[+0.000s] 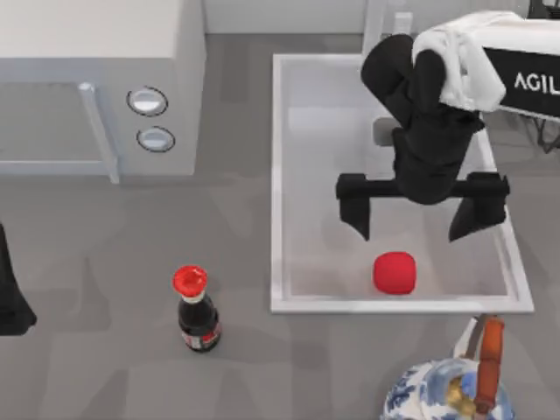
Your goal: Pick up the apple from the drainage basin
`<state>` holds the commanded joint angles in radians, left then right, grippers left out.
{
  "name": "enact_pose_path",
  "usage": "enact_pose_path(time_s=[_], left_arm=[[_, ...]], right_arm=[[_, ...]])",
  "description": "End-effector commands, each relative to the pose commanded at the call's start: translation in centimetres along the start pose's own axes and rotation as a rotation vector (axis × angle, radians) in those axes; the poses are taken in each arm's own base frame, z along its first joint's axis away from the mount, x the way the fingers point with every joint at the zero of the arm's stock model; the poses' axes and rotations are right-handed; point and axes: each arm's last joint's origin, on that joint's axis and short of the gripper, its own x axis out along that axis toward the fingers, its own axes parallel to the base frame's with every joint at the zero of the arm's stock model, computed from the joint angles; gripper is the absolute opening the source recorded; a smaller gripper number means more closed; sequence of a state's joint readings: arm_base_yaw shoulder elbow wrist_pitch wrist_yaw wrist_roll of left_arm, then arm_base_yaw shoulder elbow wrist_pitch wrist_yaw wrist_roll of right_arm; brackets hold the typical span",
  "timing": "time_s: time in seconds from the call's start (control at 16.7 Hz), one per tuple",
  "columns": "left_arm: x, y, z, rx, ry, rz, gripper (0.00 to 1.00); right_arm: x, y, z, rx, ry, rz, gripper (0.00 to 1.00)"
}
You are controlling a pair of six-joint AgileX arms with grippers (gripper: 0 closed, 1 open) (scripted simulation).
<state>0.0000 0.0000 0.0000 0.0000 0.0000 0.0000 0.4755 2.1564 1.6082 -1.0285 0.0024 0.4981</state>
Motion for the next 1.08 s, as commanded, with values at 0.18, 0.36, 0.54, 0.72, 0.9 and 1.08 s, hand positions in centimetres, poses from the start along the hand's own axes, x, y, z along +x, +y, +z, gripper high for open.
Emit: enact_pose_path(time_s=[0.18,0.36,0.54,0.72,0.9,1.08], left_arm=[[0.0,0.0,0.0,0.000,0.000,0.000,1.00],[0.0,0.0,0.0,0.000,0.000,0.000,1.00],[0.0,0.0,0.0,0.000,0.000,0.000,1.00],[0.0,0.0,0.0,0.000,0.000,0.000,1.00],[0.0,0.0,0.0,0.000,0.000,0.000,1.00],[0.0,0.0,0.0,0.000,0.000,0.000,1.00]], right_arm=[[4.2,0.3,0.5,-0.001,-0.004,0.002,1.00],[9.2,0.5,0.6,-0.003,-0.022,0.012,1.00],[13.0,0.2,0.0,-0.004,-0.012,0.006,1.00],[13.9,0.1,-0.2,-0.004,-0.005,0.003,1.00],[13.9,0.1,-0.2,-0.004,-0.005,0.003,0.92],[13.9,0.1,-0.2,-0.004,-0.005,0.003,0.70]])
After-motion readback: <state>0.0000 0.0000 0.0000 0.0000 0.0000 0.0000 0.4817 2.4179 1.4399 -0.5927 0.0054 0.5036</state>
